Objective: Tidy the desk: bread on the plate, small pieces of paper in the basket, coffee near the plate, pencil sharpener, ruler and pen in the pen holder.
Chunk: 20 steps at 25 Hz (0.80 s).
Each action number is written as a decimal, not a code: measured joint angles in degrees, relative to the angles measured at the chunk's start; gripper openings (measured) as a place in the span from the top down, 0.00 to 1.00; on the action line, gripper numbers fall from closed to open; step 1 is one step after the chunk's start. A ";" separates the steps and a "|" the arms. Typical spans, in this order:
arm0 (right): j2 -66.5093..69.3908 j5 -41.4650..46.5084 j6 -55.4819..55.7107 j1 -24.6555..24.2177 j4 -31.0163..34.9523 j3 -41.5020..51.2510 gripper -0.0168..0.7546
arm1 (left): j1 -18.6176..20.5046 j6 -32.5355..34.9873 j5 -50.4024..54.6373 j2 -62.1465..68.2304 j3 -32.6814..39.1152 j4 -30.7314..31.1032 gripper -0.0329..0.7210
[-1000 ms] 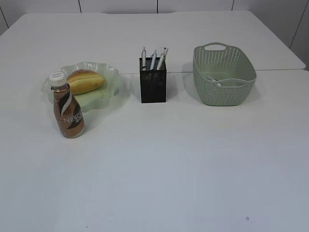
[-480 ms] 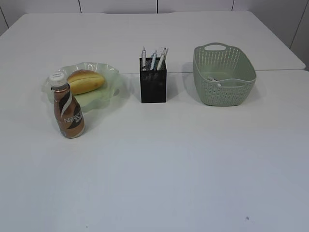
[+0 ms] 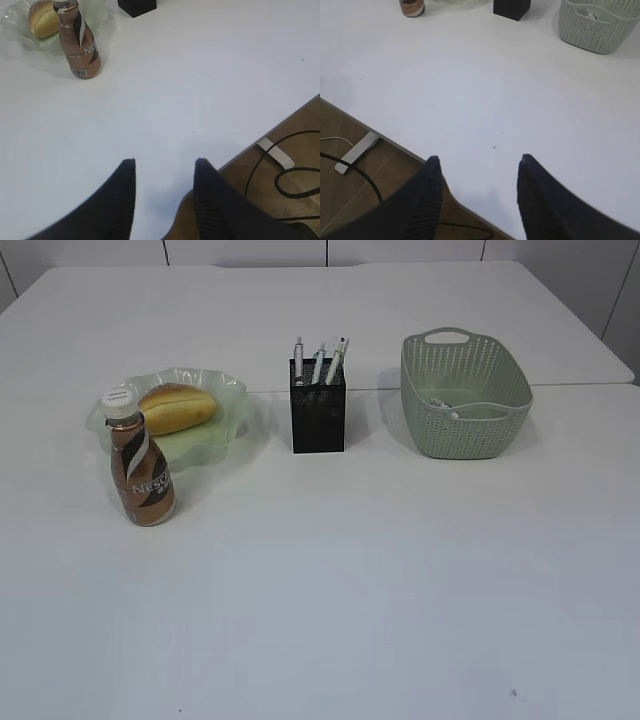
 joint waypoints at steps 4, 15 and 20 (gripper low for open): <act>0.00 0.00 0.00 0.00 0.00 0.00 0.47 | 0.00 0.00 0.00 0.00 0.00 0.00 0.60; 0.00 0.00 -0.11 -13.83 0.00 0.00 0.47 | 5.99 0.00 0.00 0.00 0.00 0.00 0.60; 0.00 0.00 -0.11 -22.36 0.00 0.00 0.47 | 17.49 0.00 0.00 0.00 0.00 0.00 0.60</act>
